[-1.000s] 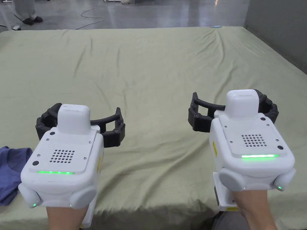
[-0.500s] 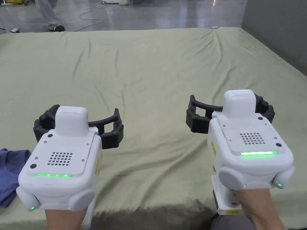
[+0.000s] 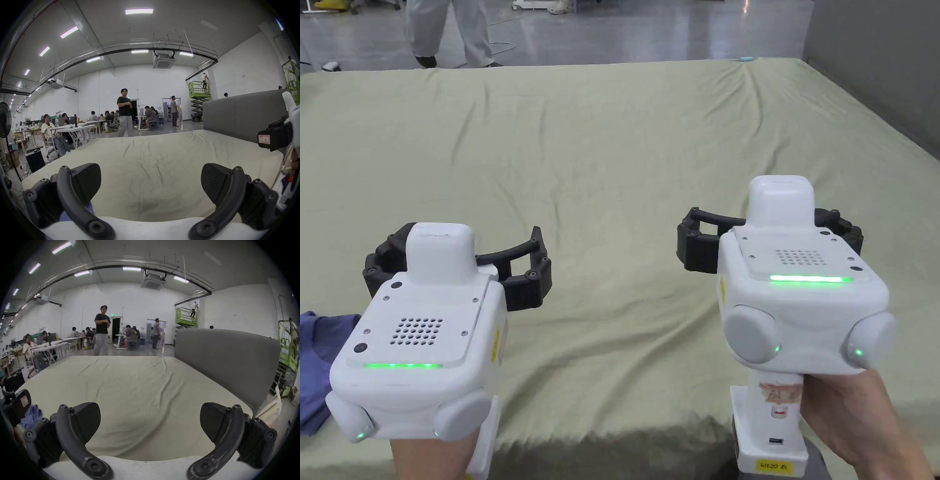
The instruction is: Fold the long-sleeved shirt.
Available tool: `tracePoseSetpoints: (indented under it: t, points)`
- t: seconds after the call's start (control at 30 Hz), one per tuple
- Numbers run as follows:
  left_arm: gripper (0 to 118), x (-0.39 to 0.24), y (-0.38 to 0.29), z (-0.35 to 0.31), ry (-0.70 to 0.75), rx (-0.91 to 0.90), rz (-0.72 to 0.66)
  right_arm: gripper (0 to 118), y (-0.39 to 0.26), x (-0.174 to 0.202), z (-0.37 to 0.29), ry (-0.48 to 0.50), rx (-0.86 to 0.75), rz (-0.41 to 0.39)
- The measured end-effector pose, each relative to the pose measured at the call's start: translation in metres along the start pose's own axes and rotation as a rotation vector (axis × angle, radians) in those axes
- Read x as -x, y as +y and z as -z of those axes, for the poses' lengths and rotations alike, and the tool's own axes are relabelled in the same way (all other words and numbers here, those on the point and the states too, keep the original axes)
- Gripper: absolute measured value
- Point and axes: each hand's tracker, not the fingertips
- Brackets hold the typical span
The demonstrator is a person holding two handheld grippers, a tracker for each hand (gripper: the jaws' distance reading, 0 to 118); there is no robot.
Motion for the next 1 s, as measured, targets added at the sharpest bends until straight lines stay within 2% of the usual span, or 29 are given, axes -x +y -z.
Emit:
tracePoseSetpoints:
  t: [0.07, 0.13, 0.2, 0.27, 0.3, 0.4, 0.57, 0.7, 0.77, 0.87, 0.9, 0.93, 0.97, 1.0]
  points:
    - [118, 0.0, 0.0, 0.0, 0.007, 0.002, 0.001, 118, -0.002, 0.0, 0.002, -0.045, -0.015, 0.005]
    - [118, 0.001, -0.001, -0.001, 0.006, 0.002, 0.005, 118, 0.0, -0.007, 0.003, -0.036, 0.002, 0.036]
    - [118, 0.001, -0.001, -0.001, 0.008, 0.002, 0.011, 118, 0.001, -0.017, 0.003, 0.057, 0.053, 0.083]
    - [118, 0.0, -0.001, -0.001, 0.008, 0.003, 0.015, 118, -0.002, -0.025, 0.005, 0.151, 0.038, 0.076]
    - [118, 0.0, -0.001, -0.001, 0.008, 0.003, 0.014, 118, -0.004, -0.027, 0.005, 0.162, 0.019, 0.069]
    - [118, -0.001, -0.003, 0.001, 0.002, 0.008, 0.008, 118, -0.009, -0.029, 0.001, 0.126, -0.026, 0.051]
    - [118, -0.004, -0.003, 0.001, -0.005, 0.011, 0.015, 118, -0.014, -0.029, -0.005, 0.129, -0.133, 0.029]
    - [118, -0.005, -0.003, 0.002, -0.009, 0.008, 0.014, 118, -0.016, -0.027, -0.005, 0.072, -0.254, 0.002]
    - [118, -0.004, -0.003, 0.002, -0.006, 0.006, 0.016, 118, -0.013, -0.025, 0.001, 0.014, -0.275, -0.019]
    - [118, -0.002, -0.002, 0.003, 0.002, 0.007, -0.001, 118, -0.017, -0.029, 0.004, 0.027, -0.279, -0.036]
    - [118, -0.002, -0.002, 0.004, 0.003, 0.011, -0.007, 118, -0.018, -0.031, 0.003, 0.059, -0.289, -0.037]
    - [118, -0.001, -0.002, 0.004, 0.004, 0.011, -0.011, 118, -0.021, -0.035, 0.002, 0.144, -0.302, -0.027]
    - [118, -0.001, -0.002, 0.004, 0.007, 0.01, -0.013, 118, -0.022, -0.037, 0.003, 0.184, -0.285, -0.013]
    - [118, -0.001, -0.003, 0.005, 0.012, 0.011, -0.012, 118, -0.022, -0.037, 0.004, 0.172, -0.266, -0.013]
